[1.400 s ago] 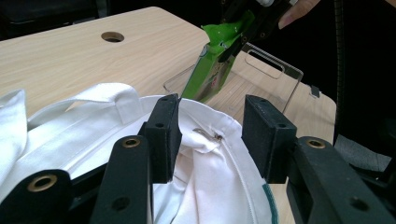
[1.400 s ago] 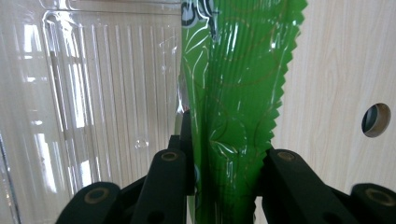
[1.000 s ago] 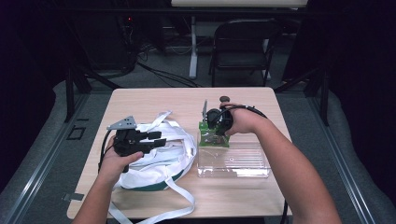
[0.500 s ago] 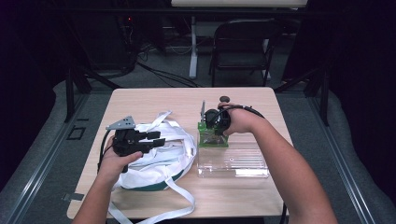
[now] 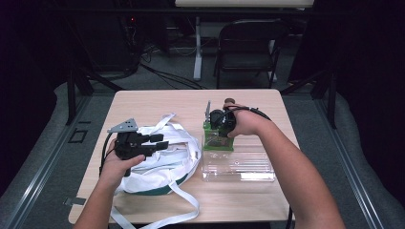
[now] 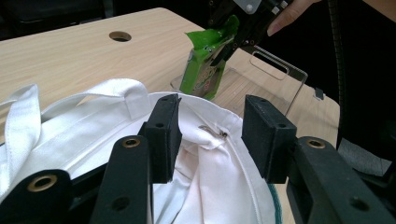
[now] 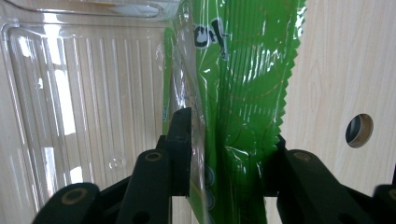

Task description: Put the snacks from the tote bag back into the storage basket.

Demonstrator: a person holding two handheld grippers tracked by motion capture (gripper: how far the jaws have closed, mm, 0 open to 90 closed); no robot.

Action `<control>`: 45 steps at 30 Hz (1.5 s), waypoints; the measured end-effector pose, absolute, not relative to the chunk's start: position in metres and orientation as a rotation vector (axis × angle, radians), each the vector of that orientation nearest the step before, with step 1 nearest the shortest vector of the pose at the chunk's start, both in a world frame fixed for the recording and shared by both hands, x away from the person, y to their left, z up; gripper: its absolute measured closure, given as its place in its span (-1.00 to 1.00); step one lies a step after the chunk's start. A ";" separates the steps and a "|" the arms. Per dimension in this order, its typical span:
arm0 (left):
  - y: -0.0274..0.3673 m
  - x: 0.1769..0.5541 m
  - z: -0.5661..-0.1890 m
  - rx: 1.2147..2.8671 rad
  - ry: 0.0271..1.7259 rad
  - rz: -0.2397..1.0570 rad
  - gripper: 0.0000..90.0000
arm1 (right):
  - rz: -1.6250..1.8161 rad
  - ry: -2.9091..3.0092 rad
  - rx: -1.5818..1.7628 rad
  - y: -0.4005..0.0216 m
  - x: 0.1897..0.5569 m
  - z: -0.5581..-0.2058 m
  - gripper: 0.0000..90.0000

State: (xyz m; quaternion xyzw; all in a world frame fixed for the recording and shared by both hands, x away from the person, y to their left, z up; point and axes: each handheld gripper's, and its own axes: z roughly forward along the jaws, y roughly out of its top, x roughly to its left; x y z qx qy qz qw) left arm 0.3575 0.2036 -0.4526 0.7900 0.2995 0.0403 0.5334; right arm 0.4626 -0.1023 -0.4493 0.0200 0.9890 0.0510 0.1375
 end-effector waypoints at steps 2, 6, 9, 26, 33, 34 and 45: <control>0.204 0.357 -0.453 1.882 0.715 0.094 0.26 | 0.161 2.859 0.074 -0.103 0.463 -0.449 0.43; 0.204 0.358 -0.453 1.882 0.715 0.094 0.26 | 0.175 2.843 0.083 -0.104 0.464 -0.450 0.25; 0.204 0.358 -0.453 1.888 0.715 0.096 0.26 | 0.182 2.835 0.081 -0.104 0.464 -0.449 0.21; 0.205 0.357 -0.453 1.878 0.717 0.101 0.26 | 0.199 2.793 0.108 -0.104 0.465 -0.444 0.06; 0.204 0.357 -0.453 1.880 0.717 0.097 0.26 | 0.214 2.778 0.126 -0.106 0.466 -0.439 0.05; 0.204 0.357 -0.453 1.880 0.717 0.097 0.26 | 0.214 2.777 0.127 -0.106 0.466 -0.439 0.04; 0.206 0.357 -0.453 1.875 0.727 0.100 0.23 | 0.253 2.756 0.141 -0.105 0.465 -0.432 0.01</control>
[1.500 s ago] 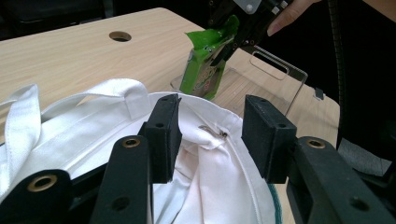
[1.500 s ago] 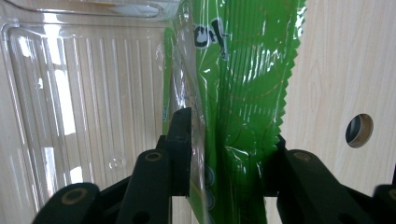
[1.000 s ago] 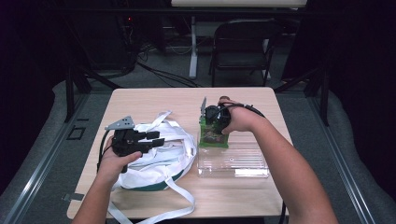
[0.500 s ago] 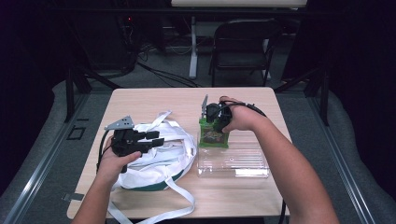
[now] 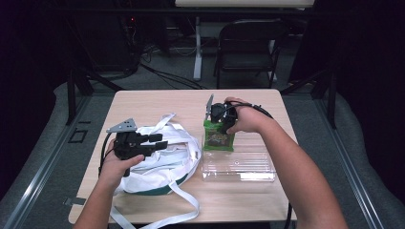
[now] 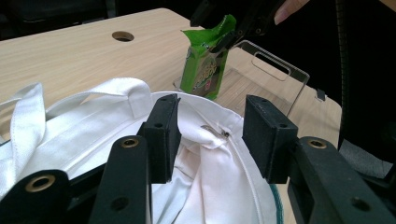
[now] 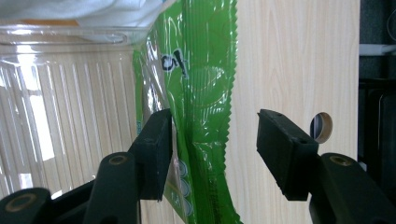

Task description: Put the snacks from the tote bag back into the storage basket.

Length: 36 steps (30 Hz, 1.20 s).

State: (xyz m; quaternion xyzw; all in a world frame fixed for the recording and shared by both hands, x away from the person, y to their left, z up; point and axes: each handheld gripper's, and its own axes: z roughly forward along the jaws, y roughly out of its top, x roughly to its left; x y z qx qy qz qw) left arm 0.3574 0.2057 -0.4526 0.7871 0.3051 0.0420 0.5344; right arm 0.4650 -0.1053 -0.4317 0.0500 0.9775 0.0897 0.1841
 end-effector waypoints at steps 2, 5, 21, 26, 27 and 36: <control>0.206 0.358 -0.453 1.875 0.728 0.100 0.22 | 0.258 2.754 0.141 -0.105 0.464 -0.428 0.01; 0.207 0.358 -0.453 1.872 0.729 0.103 0.21 | 0.259 2.745 0.136 -0.103 0.461 -0.424 -0.01; 0.209 0.358 -0.454 1.870 0.757 0.120 0.21 | 0.347 2.712 0.134 -0.098 0.440 -0.393 -0.02; 0.210 0.359 -0.454 1.869 0.761 0.125 0.21 | 0.391 2.697 0.127 -0.100 0.423 -0.389 -0.01; 0.210 0.359 -0.454 1.868 0.761 0.124 0.21 | 0.402 2.694 0.129 -0.101 0.421 -0.389 -0.01; 0.213 0.360 -0.455 1.861 0.772 0.125 0.21 | 0.507 2.679 0.218 -0.120 0.392 -0.392 -0.01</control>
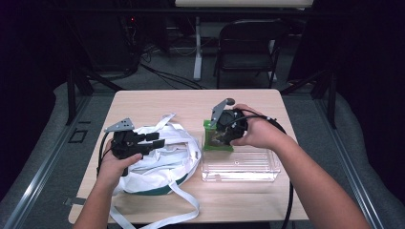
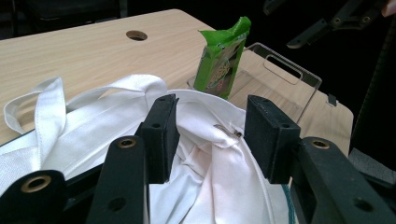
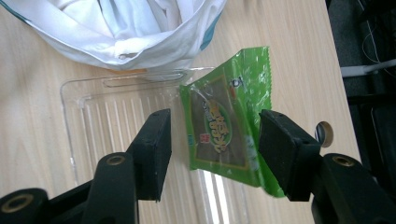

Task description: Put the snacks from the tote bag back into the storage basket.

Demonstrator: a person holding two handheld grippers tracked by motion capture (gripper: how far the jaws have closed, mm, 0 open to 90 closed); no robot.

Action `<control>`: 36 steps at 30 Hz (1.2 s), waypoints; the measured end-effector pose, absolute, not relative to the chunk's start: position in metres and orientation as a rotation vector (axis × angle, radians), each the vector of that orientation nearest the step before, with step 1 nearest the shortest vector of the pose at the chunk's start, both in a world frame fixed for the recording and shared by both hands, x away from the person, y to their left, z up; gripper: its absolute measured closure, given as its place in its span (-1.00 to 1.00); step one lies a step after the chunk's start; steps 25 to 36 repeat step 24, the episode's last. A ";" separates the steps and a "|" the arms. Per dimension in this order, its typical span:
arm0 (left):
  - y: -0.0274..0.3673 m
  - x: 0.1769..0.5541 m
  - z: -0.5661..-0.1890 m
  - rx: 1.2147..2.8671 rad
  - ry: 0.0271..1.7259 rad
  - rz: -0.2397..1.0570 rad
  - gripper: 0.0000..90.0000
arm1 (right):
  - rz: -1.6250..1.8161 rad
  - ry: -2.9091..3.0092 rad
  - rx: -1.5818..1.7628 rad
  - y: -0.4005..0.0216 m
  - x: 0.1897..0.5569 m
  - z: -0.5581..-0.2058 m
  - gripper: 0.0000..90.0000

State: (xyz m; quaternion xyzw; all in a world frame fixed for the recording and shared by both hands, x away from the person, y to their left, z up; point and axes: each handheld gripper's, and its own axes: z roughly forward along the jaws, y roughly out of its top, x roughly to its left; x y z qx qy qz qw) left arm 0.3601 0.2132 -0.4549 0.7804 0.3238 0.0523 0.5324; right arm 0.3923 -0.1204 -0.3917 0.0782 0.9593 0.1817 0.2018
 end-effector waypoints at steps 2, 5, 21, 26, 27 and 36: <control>0.213 0.360 -0.455 1.860 0.776 0.125 0.21 | 0.558 2.668 0.252 -0.125 0.387 -0.394 0.00; 0.213 0.360 -0.456 1.864 0.777 0.125 0.21 | 0.612 2.657 0.305 -0.132 0.379 -0.398 0.03; 0.215 0.363 -0.461 1.882 0.802 0.126 0.20 | 0.769 2.652 0.487 -0.157 0.359 -0.451 0.21; 0.216 0.364 -0.461 1.878 0.810 0.130 0.19 | 0.786 2.655 0.487 -0.159 0.359 -0.450 0.22; 0.216 0.364 -0.461 1.878 0.810 0.130 0.19 | 0.786 2.655 0.487 -0.159 0.359 -0.450 0.22; 0.216 0.364 -0.461 1.878 0.810 0.130 0.19 | 0.786 2.655 0.487 -0.159 0.359 -0.450 0.22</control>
